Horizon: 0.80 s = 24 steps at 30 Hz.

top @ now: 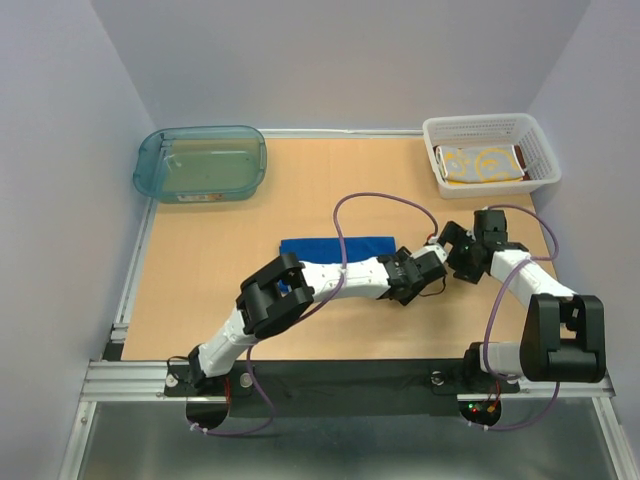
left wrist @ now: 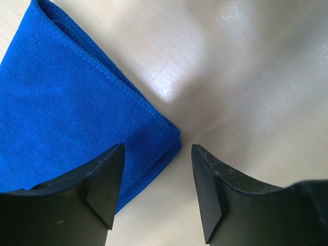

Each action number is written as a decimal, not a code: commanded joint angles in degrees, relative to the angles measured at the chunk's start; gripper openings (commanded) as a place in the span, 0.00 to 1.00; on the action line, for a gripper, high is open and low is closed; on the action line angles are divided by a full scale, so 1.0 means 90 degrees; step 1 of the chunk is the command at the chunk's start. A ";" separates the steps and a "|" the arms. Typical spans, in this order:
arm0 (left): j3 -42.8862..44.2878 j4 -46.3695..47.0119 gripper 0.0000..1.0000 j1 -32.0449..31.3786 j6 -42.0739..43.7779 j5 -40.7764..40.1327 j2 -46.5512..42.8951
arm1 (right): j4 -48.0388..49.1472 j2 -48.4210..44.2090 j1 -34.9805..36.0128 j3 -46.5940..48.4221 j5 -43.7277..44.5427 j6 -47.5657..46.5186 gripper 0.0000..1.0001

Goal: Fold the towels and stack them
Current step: Neatly place the folded towel into the bin

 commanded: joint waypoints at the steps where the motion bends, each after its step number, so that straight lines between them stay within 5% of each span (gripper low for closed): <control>1: 0.0409 0.0055 0.65 -0.0006 0.0136 -0.0305 0.0113 | 0.0389 -0.0133 -0.0037 -0.0103 -0.0195 0.0047 1.00; 11: 0.0234 -0.0043 0.58 0.0179 -0.0196 -0.0470 0.0465 | 0.0623 -0.0162 -0.0037 -0.0289 -0.0352 0.0086 1.00; 21: -0.0332 0.0241 0.03 0.0374 -0.0284 -0.0392 0.0309 | 0.0974 -0.0152 -0.0037 -0.0445 -0.0937 0.0281 1.00; 24: -0.0498 0.0454 0.00 0.0394 -0.0284 -0.0363 -0.0110 | 0.1305 -0.0114 -0.0037 -0.0523 -0.1444 0.0515 1.00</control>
